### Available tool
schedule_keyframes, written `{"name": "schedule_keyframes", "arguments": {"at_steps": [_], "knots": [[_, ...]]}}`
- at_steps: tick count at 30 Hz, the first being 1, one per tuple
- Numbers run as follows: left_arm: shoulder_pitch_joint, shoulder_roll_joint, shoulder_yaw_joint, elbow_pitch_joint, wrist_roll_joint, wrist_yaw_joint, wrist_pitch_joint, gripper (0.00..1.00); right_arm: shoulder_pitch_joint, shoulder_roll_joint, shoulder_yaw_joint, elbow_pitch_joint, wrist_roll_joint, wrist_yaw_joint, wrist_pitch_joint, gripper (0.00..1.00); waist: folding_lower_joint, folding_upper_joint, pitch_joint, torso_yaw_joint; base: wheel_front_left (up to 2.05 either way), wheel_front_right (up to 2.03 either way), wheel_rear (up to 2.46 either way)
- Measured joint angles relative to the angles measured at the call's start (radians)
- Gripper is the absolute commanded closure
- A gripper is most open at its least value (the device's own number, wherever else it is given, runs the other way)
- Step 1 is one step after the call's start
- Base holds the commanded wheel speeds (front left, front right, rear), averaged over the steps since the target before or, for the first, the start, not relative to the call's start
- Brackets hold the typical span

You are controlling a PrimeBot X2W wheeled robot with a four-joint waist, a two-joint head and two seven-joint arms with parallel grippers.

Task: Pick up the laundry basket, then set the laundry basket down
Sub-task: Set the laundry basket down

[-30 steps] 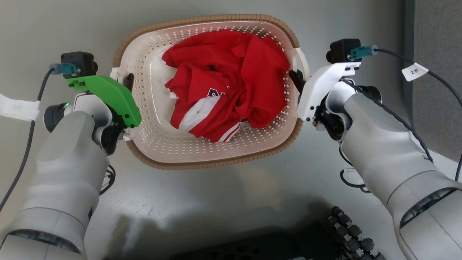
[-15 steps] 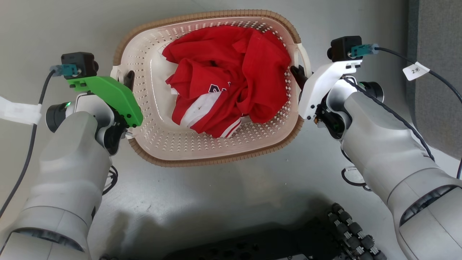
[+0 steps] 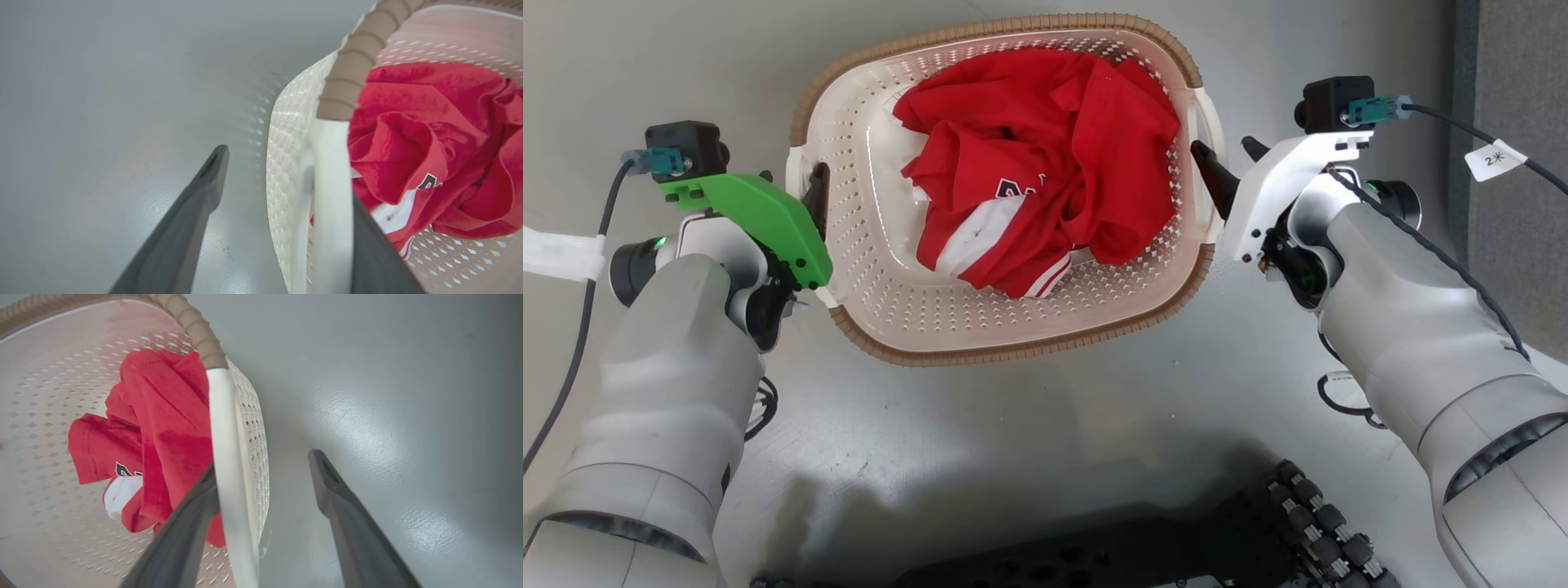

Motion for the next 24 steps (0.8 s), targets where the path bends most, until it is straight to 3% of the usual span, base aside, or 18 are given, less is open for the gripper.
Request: {"name": "schedule_keyframes", "arguments": {"at_steps": [16, 24], "knots": [[0.014, -0.008, -0.036, -0.031, -0.004, 0.000, -0.060, 0.00, 0.039, 0.000, -0.033, 0.008, 0.053, 0.016, -0.064, 0.00, 0.0000, 0.0000, -0.073, 0.006, 0.00, 0.00, 0.00], [0.109, -0.008, -0.065, -0.038, 0.001, 0.000, -0.136, 0.00, 0.110, 0.000, -0.040, 0.008, 0.073, 0.020, -0.113, 0.00, 0.0000, 0.0000, -0.159, 0.004, 0.00, 0.00, 0.00]]}}
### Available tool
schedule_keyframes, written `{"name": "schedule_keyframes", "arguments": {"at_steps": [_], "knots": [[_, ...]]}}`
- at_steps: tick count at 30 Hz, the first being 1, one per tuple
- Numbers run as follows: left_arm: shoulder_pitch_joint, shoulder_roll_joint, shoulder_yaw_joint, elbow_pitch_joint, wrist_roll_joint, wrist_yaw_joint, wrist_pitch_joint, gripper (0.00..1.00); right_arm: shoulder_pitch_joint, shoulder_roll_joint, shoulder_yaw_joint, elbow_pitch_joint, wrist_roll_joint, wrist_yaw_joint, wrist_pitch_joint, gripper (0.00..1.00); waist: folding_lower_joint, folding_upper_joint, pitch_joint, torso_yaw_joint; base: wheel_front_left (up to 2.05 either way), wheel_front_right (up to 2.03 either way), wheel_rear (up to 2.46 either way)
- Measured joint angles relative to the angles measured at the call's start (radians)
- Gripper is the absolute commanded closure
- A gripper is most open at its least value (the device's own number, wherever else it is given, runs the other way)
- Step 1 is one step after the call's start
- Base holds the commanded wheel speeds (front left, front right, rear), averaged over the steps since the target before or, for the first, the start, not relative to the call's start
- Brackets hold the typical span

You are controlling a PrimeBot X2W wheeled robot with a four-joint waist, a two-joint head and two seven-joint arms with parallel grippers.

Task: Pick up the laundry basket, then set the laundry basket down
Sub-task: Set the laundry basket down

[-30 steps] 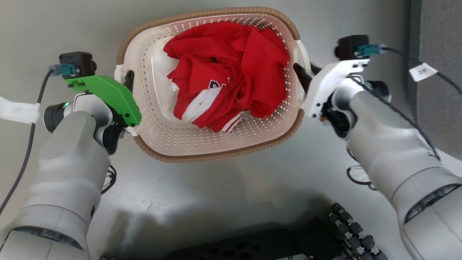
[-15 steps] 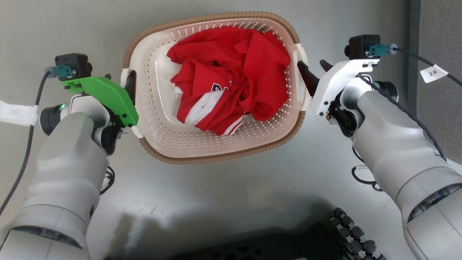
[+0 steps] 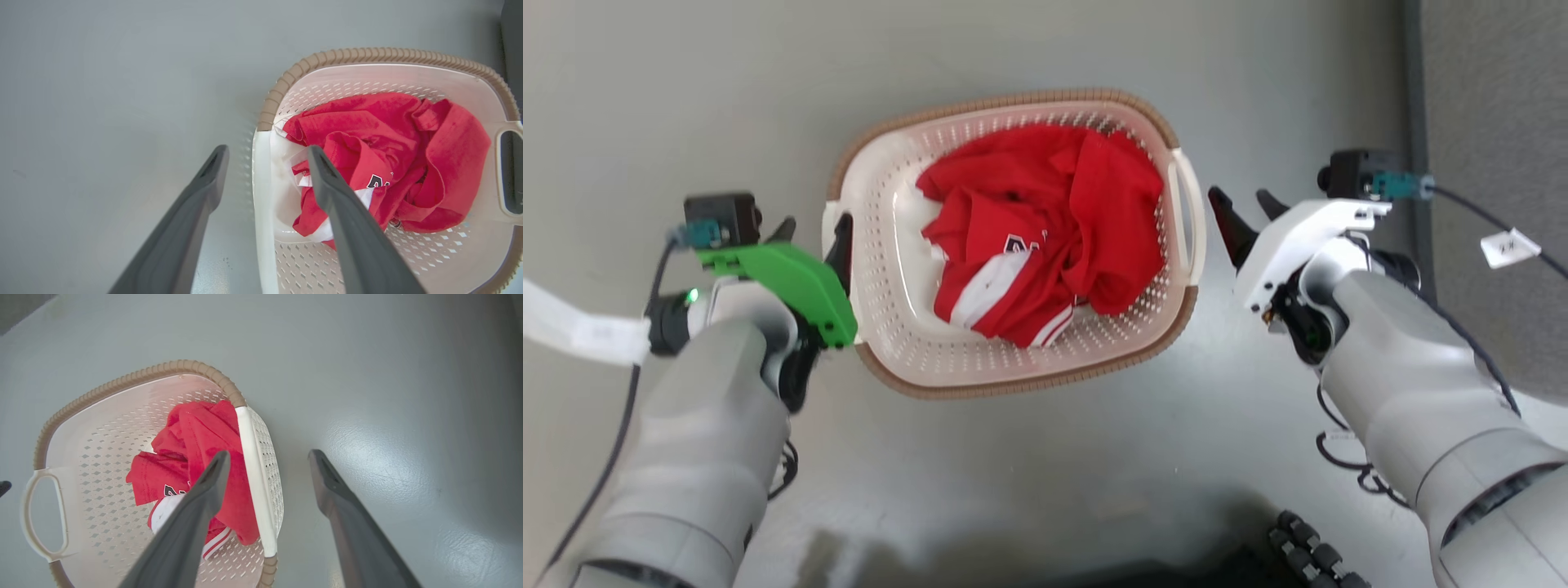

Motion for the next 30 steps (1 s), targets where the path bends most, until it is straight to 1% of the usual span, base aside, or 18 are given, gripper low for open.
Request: {"name": "schedule_keyframes", "arguments": {"at_steps": [1, 9, 15, 22, 27, 30], "knots": [[0.010, 0.000, -0.001, -0.001, 0.000, 0.000, -0.010, 0.00, 0.008, 0.000, 0.000, 0.000, 0.002, 0.005, -0.006, 0.00, 0.0000, 0.0000, -0.013, 0.000, 0.00, 0.00, 0.00], [0.075, 0.002, -0.003, -0.024, 0.001, 0.000, -0.065, 0.00, 0.058, 0.000, 0.016, -0.018, 0.002, 0.005, -0.048, 0.00, 0.0000, 0.0000, -0.118, -0.004, 0.00, 0.00, 0.00], [0.105, 0.009, 0.004, -0.038, 0.006, 0.000, -0.077, 0.00, 0.079, -0.001, 0.025, -0.041, -0.006, 0.005, -0.073, 0.00, 0.0000, 0.0000, -0.192, -0.008, 0.00, 0.00, 0.00], [0.112, 0.013, 0.020, -0.104, 0.043, 0.001, -0.077, 0.00, 0.096, -0.024, 0.036, -0.078, -0.040, 0.005, -0.089, 0.00, 0.0000, 0.0000, -0.265, -0.005, 0.00, 0.00, 0.00], [0.115, 0.042, 0.065, -0.220, 0.073, 0.040, -0.079, 0.00, 0.101, -0.051, 0.034, -0.113, -0.061, 0.005, -0.094, 0.00, 0.0000, 0.0000, -0.307, 0.003, 0.00, 0.00, 0.00], [0.116, 0.059, 0.082, -0.277, 0.113, 0.061, -0.080, 0.00, 0.101, -0.067, 0.007, -0.173, -0.073, 0.005, -0.094, 0.00, 0.0000, 0.0000, -0.330, 0.008, 0.00, 0.00, 0.00]]}}
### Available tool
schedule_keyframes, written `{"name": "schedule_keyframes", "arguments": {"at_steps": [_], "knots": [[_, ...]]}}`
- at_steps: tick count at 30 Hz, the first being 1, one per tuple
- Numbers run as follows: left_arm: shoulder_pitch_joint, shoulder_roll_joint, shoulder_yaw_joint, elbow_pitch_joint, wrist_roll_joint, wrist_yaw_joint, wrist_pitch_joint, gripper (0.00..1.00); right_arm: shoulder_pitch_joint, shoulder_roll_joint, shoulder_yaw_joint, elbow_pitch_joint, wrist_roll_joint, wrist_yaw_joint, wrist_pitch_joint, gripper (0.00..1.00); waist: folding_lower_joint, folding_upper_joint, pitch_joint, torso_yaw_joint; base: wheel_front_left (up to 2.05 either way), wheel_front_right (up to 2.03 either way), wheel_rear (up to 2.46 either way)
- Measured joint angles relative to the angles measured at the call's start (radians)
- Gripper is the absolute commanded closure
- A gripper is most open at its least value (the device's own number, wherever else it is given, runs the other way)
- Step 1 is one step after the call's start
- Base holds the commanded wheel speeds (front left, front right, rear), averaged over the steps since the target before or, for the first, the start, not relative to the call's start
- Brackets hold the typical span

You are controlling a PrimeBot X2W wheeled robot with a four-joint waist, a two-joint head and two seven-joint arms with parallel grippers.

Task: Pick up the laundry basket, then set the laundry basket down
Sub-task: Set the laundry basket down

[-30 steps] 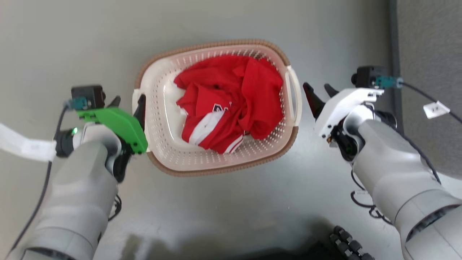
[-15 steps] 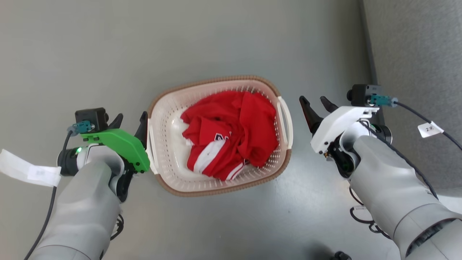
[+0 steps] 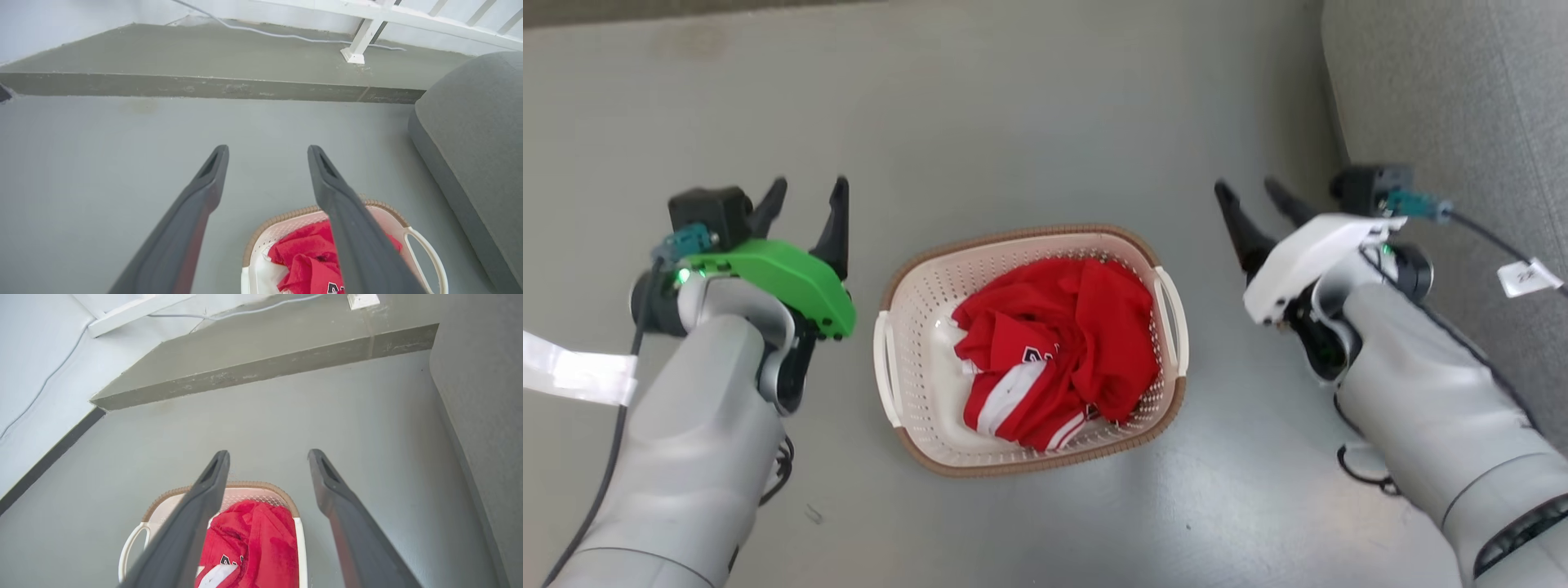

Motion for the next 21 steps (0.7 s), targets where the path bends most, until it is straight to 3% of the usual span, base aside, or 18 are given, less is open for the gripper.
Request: {"name": "schedule_keyframes", "arguments": {"at_steps": [11, 21], "knots": [[0.083, 0.047, 0.082, -0.251, 0.114, 0.093, 0.000, 0.00, 0.010, -0.059, -0.109, -0.260, -0.123, -0.075, -0.001, 0.00, 0.0000, 0.0000, -0.079, 0.013, 0.00, 0.00, 0.00], [0.216, 0.066, 0.121, -0.447, 0.190, 0.148, 0.000, 0.00, 0.138, -0.098, -0.190, -0.426, -0.209, -0.144, -0.001, 0.00, 0.0000, 0.0000, -0.153, 0.012, 0.00, 0.00, 0.00]]}}
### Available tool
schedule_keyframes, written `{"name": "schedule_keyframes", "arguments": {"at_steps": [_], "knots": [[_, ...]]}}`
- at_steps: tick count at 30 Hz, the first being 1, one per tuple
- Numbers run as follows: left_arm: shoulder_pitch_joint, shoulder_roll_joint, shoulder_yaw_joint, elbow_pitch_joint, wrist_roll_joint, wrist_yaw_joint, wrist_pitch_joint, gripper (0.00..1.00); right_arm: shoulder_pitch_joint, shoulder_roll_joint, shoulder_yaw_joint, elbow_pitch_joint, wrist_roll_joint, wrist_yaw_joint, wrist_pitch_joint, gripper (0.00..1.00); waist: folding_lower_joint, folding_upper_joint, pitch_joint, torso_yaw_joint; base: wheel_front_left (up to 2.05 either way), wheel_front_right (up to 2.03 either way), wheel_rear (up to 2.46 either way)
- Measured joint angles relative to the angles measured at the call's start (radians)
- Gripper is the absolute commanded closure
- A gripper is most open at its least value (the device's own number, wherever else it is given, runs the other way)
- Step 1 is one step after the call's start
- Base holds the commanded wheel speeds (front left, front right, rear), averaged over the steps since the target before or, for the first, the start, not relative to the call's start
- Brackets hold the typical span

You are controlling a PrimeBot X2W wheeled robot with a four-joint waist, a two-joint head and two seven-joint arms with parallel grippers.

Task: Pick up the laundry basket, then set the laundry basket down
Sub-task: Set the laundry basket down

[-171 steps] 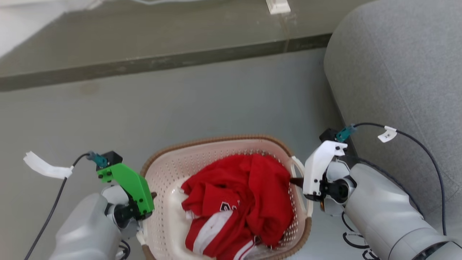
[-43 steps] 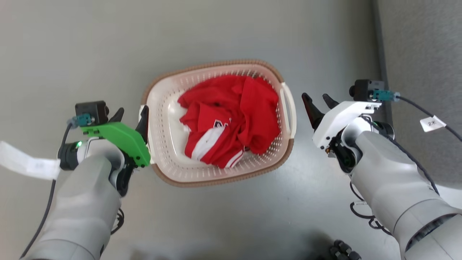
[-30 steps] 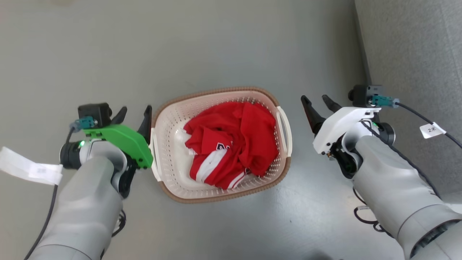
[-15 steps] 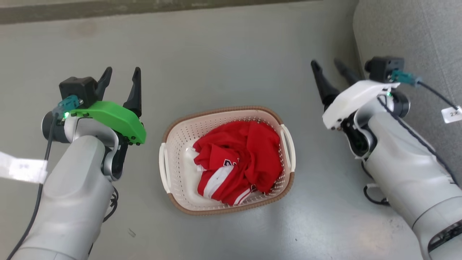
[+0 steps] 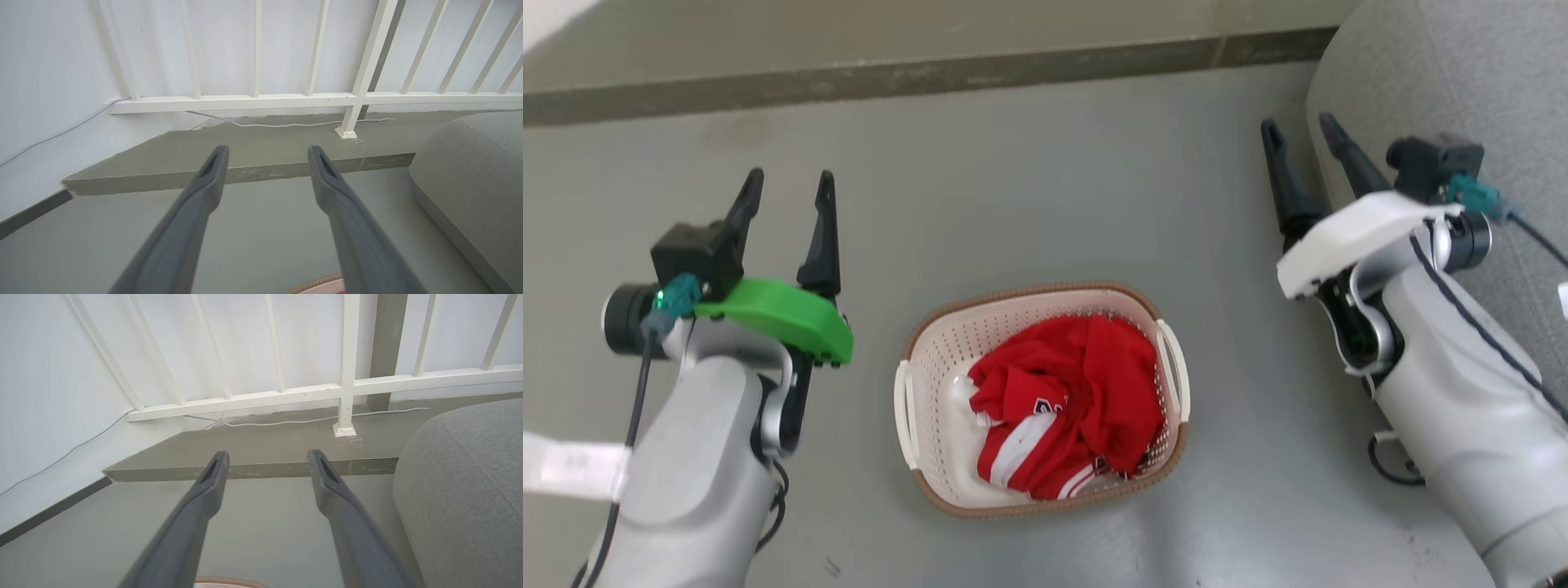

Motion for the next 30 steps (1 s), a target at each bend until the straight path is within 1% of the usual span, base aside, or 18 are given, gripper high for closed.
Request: {"name": "schedule_keyframes", "arguments": {"at_steps": [7, 9, 13, 17, 18, 21, 30], "knots": [[0.104, 0.010, 0.024, -0.108, 0.023, 0.015, 0.000, 0.00, 0.095, -0.007, -0.022, -0.096, -0.047, -0.042, 0.000, 0.00, 0.0000, 0.0000, -0.055, 0.002, 0.00, 0.00, 0.00], [0.136, 0.010, 0.026, -0.129, 0.042, 0.020, 0.000, 0.00, 0.124, -0.012, -0.029, -0.118, -0.059, -0.044, 0.000, 0.00, 0.0000, 0.0000, -0.070, 0.003, 0.00, 0.00, 0.00], [0.198, 0.010, 0.027, -0.178, 0.053, 0.022, 0.000, 0.00, 0.189, -0.025, -0.040, -0.160, -0.074, -0.061, 0.000, 0.00, 0.0000, 0.0000, -0.100, 0.006, 0.00, 0.00, 0.00], [0.239, 0.010, 0.028, -0.208, 0.060, 0.030, 0.000, 0.00, 0.232, -0.030, -0.051, -0.188, -0.083, -0.062, 0.000, 0.00, 0.0000, 0.0000, -0.121, 0.010, 0.00, 0.00, 0.00], [0.253, 0.011, 0.029, -0.215, 0.064, 0.030, 0.000, 0.00, 0.246, -0.030, -0.052, -0.197, -0.084, -0.070, 0.000, 0.00, 0.0000, 0.0000, -0.128, 0.011, 0.00, 0.00, 0.00], [0.303, 0.011, 0.031, -0.239, 0.066, 0.030, 0.000, 0.00, 0.289, -0.030, -0.059, -0.224, -0.093, -0.077, 0.000, 0.00, 0.0000, 0.0000, -0.148, 0.015, 0.00, 0.00, 0.00], [0.426, 0.011, 0.052, -0.288, 0.073, 0.040, 0.000, 0.00, 0.404, -0.039, -0.083, -0.292, -0.105, -0.088, 0.000, 0.00, 0.0000, 0.0000, -0.197, 0.022, 0.00, 0.00, 0.00]]}}
